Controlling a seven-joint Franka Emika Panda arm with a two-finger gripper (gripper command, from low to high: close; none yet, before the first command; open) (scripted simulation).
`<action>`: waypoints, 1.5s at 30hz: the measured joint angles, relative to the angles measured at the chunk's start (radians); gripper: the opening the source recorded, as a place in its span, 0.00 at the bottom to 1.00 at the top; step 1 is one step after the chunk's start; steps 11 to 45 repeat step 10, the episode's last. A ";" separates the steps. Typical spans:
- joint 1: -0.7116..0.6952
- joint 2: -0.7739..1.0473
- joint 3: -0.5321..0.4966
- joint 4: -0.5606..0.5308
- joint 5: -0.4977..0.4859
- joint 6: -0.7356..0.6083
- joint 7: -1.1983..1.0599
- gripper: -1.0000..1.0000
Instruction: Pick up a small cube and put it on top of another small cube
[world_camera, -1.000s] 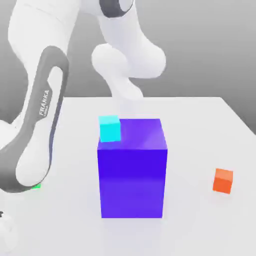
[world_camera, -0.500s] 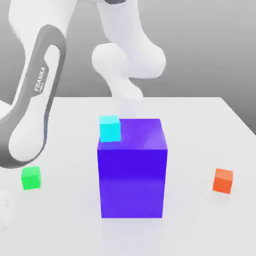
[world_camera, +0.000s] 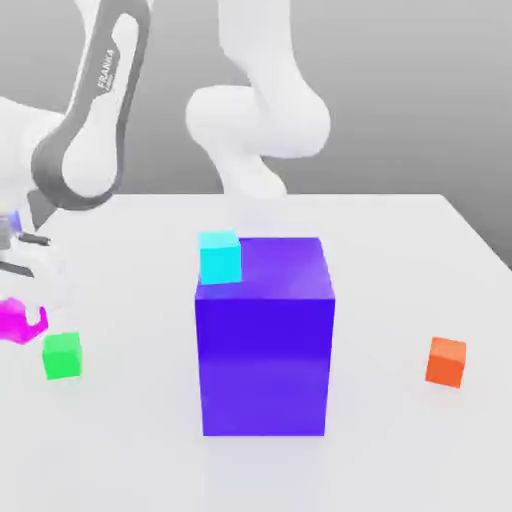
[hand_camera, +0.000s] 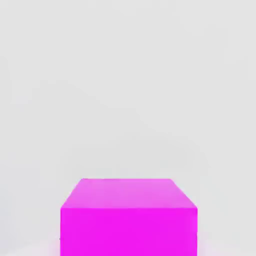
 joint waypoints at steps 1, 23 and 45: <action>-0.012 -0.024 -0.003 -0.032 -0.033 0.010 0.015 0.00; -0.035 0.176 0.069 -0.051 0.186 0.214 -0.150 1.00; -0.035 0.176 0.069 -0.051 0.186 0.214 -0.150 1.00</action>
